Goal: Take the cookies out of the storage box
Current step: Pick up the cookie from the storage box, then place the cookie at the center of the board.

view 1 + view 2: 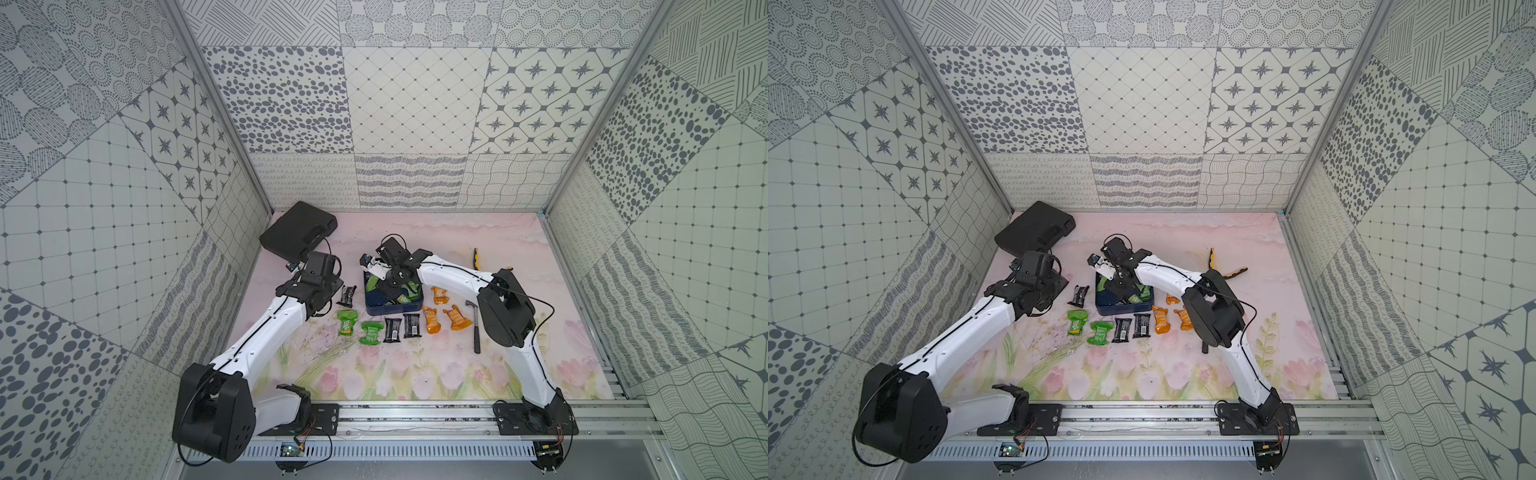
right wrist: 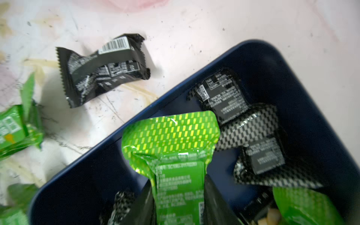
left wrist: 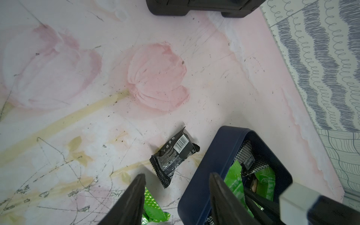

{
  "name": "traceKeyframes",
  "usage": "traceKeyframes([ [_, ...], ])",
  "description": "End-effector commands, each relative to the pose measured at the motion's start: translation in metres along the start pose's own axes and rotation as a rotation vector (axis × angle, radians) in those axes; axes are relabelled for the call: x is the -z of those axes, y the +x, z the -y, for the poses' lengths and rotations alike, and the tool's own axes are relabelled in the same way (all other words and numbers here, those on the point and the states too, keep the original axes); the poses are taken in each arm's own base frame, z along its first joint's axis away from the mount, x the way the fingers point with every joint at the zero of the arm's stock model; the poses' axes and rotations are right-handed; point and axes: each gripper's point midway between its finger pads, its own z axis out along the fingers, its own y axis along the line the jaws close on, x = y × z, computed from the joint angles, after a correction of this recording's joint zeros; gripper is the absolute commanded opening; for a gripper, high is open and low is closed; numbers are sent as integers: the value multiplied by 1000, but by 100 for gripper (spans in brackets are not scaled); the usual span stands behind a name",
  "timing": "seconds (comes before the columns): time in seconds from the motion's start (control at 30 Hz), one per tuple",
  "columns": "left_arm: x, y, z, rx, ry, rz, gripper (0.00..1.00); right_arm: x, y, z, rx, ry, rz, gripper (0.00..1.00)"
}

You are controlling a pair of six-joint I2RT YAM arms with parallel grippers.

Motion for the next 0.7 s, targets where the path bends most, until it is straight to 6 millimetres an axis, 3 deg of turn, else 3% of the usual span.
traceKeyframes([
  [0.0,5,-11,7,-62,17,35,57,38,-28,-3,3,15,136,21],
  [0.17,10,-19,27,-124,93,56,58,65,-24,3,-71,70,190,21],
  [0.3,11,-19,39,-166,128,46,58,85,-9,27,-233,193,217,21],
  [0.5,11,-19,50,-198,143,34,58,105,46,70,-529,346,188,21],
  [0.67,9,-7,62,-241,145,9,58,116,97,100,-727,418,161,21],
])
